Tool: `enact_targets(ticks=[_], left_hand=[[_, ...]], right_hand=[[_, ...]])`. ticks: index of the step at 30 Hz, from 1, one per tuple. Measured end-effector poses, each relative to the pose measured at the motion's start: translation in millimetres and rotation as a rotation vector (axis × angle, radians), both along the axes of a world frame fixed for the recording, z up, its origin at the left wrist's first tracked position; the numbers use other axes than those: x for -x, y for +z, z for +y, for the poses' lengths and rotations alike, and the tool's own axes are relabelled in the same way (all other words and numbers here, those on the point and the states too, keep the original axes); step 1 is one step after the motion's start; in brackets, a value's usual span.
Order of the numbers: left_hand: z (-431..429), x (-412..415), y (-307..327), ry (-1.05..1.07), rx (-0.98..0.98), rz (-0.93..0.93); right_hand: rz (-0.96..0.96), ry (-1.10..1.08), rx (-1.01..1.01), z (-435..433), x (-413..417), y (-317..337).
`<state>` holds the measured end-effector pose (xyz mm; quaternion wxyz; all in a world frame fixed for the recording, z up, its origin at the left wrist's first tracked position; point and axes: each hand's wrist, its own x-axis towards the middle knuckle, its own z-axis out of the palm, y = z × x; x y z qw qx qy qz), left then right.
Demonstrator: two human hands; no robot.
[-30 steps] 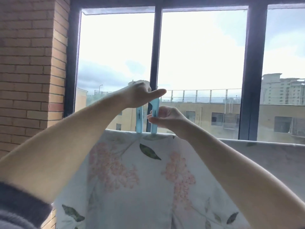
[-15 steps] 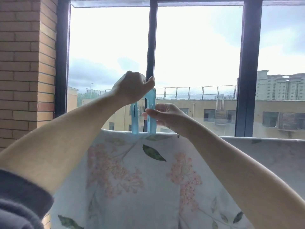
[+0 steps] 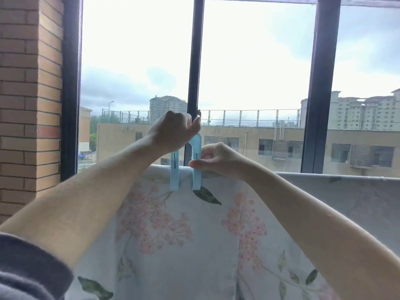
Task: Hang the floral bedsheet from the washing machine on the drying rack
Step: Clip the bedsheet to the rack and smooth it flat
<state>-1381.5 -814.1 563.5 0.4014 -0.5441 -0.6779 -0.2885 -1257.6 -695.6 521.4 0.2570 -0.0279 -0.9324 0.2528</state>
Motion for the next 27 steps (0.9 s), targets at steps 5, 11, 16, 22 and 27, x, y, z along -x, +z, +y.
enact_targets(ticks=[5, 11, 16, 22, 27], left_hand=[[-7, -13, 7, 0.002, 0.256, -0.167], [-18, -11, -2, -0.022, 0.248, -0.286], [-20, -31, -13, 0.043, -0.020, -0.013], [10, -79, -42, 0.177, 0.189, 0.443], [40, -102, -72, 0.153, 0.291, 0.289]], right_hand=[[-0.084, -0.003, -0.019, 3, -2, 3], [-0.121, -0.014, -0.101, 4, -6, 0], [-0.192, -0.241, -0.393, 11, -25, -10], [-0.183, -0.410, -0.552, 34, -77, -18], [-0.188, -0.455, -0.535, 74, -118, -26]])
